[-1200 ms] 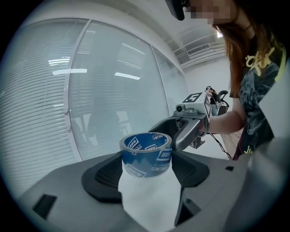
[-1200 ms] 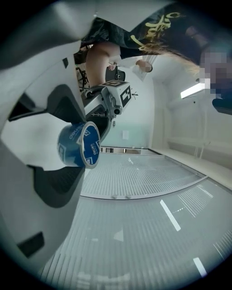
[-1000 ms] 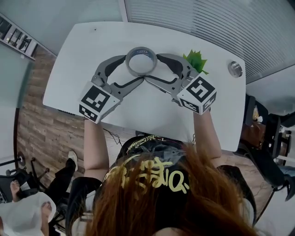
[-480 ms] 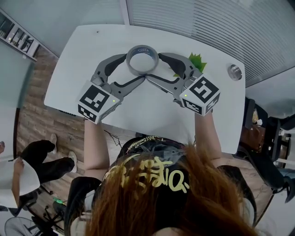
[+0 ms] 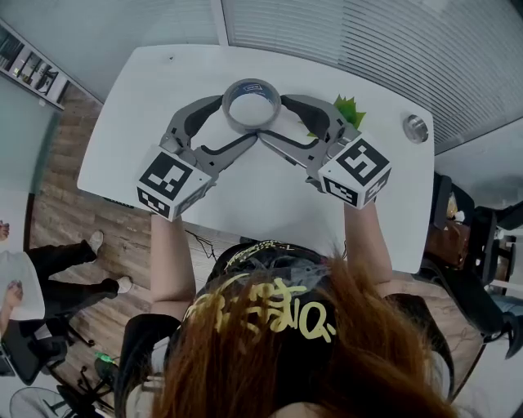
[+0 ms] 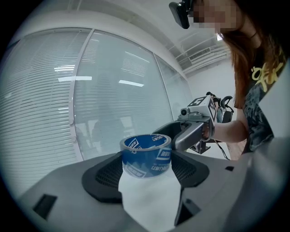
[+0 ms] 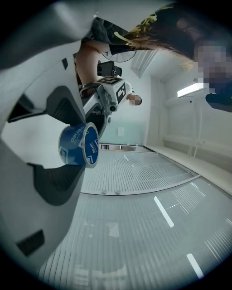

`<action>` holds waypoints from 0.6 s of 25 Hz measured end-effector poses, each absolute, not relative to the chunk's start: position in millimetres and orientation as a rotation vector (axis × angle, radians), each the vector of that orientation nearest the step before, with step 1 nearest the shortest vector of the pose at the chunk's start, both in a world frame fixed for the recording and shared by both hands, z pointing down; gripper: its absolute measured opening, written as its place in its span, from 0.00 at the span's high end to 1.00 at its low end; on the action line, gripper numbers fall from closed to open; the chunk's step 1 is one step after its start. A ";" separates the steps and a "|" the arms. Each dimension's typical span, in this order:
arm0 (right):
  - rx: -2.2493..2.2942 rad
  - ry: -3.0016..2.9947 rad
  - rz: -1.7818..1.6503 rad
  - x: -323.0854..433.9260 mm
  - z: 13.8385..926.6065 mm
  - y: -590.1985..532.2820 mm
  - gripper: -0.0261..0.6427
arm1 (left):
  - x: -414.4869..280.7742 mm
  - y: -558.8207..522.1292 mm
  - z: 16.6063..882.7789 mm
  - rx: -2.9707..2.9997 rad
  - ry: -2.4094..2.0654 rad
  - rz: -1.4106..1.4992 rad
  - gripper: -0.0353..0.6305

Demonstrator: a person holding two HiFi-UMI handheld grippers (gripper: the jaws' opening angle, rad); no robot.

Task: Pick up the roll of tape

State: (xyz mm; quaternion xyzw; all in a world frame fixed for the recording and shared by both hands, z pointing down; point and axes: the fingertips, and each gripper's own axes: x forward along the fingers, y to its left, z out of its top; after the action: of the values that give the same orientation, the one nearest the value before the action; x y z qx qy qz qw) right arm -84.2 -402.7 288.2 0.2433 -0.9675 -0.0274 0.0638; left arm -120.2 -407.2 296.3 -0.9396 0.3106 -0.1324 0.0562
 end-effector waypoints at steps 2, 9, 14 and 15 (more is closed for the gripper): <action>0.739 -2.924 -0.086 -84.0 287.1 -402.6 0.54 | -120.2 -407.2 295.2 -2.853 0.943 -0.389 0.45; 0.746 -2.926 -0.083 -84.0 286.6 -403.0 0.54 | -120.7 -407.8 294.7 -2.848 0.947 -0.381 0.44; 0.750 -2.923 -0.088 -84.2 285.8 -402.9 0.54 | -121.0 -408.0 294.3 -2.850 0.951 -0.375 0.45; 0.750 -2.923 -0.088 -84.1 286.0 -402.9 0.54 | -120.9 -408.0 294.5 -2.850 0.952 -0.374 0.45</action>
State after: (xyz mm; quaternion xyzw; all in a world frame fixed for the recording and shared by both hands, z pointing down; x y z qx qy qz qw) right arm -84.1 -402.9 286.0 0.2480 -0.9664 -0.0290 0.0613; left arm -120.9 -408.0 294.5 -0.9397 0.3138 -0.1233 0.0568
